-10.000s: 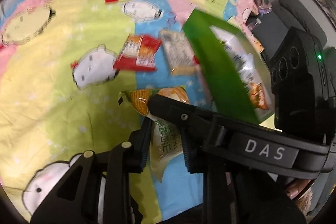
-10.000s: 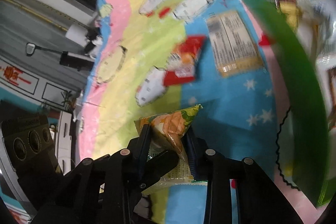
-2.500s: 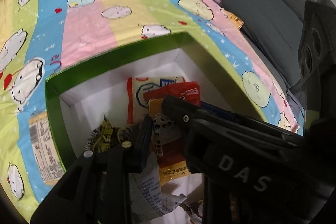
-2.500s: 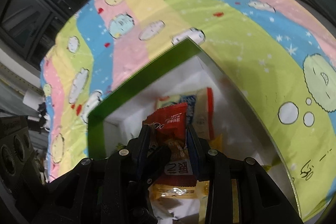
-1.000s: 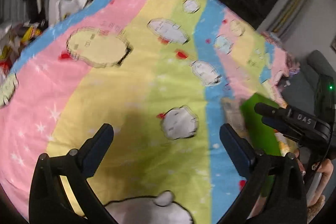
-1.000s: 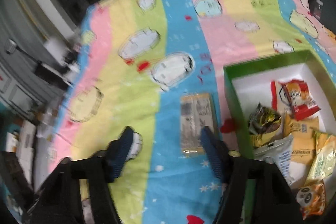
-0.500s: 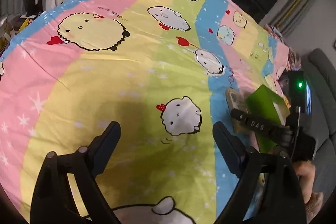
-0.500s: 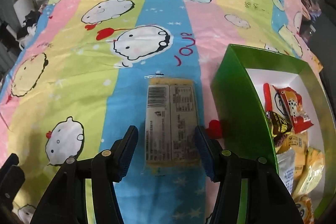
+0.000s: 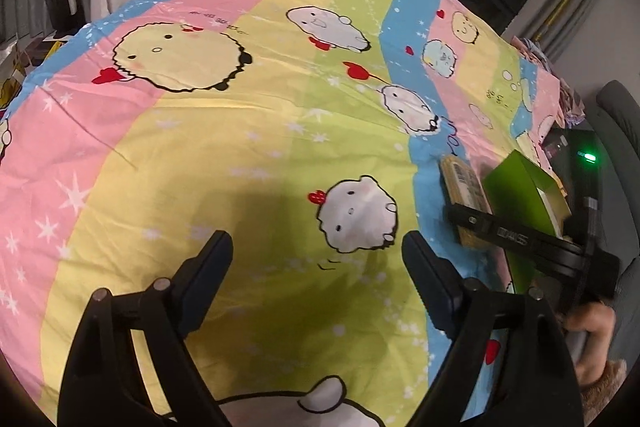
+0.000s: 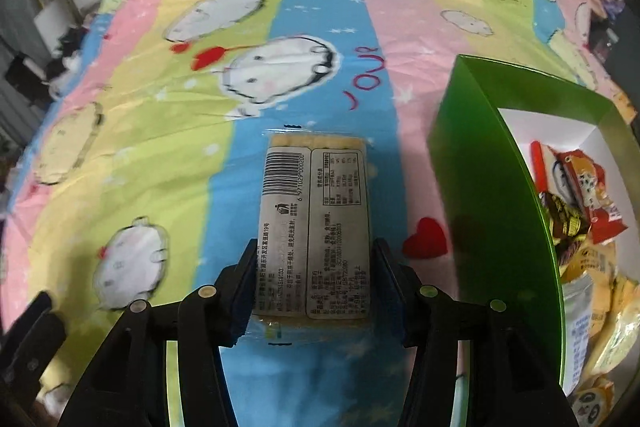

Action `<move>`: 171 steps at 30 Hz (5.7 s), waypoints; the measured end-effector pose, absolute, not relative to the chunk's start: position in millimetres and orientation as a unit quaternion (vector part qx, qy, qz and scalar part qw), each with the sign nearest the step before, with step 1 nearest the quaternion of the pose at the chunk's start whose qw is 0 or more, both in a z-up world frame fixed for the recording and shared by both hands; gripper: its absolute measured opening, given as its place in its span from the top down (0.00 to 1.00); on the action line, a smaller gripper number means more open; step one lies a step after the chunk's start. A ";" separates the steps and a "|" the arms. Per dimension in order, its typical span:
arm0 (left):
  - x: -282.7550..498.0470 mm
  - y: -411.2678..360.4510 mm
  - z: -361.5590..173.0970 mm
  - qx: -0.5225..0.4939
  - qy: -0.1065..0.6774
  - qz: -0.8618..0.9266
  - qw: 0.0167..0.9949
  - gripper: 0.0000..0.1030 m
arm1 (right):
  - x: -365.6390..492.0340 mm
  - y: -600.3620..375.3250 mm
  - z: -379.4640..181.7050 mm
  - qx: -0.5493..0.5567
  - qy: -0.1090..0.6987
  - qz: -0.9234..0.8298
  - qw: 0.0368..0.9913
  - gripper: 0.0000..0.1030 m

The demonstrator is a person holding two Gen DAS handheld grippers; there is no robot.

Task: Organize snacks
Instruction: 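Grasp the long cream biscuit packet with the right gripper, then lift the cream biscuit packet and carry it toward the green box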

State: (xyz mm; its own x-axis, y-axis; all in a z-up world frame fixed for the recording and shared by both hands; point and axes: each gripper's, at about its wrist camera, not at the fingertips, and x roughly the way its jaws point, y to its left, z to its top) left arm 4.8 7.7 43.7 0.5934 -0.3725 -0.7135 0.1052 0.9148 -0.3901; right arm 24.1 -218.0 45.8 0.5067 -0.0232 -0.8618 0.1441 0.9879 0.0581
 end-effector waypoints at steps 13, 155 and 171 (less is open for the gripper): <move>7.7 26.2 43.4 -0.166 0.440 -0.092 0.878 0.27 | -19.7 -151.3 36.1 0.096 0.556 0.108 0.818 0.47; -91.4 -158.0 173.3 -0.019 0.283 -0.254 0.925 0.61 | -102.1 -258.4 173.2 0.223 0.320 0.127 0.912 0.48; -85.5 -206.5 168.5 -0.005 0.290 -0.289 0.913 0.61 | -110.8 -309.1 170.2 0.249 0.311 0.088 0.913 0.48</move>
State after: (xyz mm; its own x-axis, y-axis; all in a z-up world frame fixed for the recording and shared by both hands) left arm -85.5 -206.5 168.5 0.6658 -0.5293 -0.5259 0.5241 0.8334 -0.1754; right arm -110.8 -309.1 170.2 0.7912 0.3146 -0.5244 -0.0052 0.8609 0.5087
